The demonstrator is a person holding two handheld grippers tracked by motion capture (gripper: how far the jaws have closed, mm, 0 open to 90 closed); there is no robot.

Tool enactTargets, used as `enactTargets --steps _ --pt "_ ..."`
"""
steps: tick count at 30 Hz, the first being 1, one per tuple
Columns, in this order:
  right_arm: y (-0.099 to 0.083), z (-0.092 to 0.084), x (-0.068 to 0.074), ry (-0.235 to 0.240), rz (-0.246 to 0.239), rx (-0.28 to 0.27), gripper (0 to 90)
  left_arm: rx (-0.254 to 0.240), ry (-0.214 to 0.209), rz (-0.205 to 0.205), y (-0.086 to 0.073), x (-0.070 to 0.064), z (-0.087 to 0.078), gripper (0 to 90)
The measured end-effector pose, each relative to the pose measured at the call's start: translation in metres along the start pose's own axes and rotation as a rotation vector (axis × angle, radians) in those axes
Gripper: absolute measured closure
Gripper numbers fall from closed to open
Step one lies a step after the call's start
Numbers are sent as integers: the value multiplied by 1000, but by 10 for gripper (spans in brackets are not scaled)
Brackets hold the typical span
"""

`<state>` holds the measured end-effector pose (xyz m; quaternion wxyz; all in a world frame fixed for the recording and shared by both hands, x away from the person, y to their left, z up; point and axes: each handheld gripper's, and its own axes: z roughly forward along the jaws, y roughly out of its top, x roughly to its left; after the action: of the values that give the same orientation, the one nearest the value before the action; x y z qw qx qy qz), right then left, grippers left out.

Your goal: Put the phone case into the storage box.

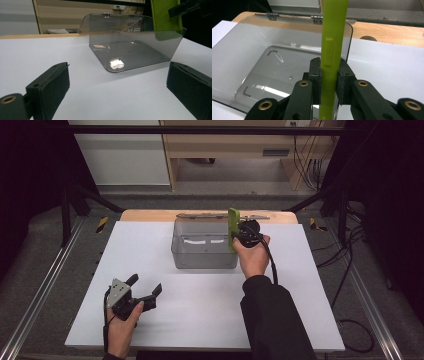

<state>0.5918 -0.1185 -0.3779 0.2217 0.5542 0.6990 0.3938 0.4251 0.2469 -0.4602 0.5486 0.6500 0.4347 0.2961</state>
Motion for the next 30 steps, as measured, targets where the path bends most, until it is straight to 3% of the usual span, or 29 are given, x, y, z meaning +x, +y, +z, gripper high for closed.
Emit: enactTargets --steps 26,30 --pt "-11 6 4 20 -6 35 769 0 -16 6 0 -3 2 46" --pt "-11 6 4 23 -6 43 769 0 -24 22 0 -5 3 43"
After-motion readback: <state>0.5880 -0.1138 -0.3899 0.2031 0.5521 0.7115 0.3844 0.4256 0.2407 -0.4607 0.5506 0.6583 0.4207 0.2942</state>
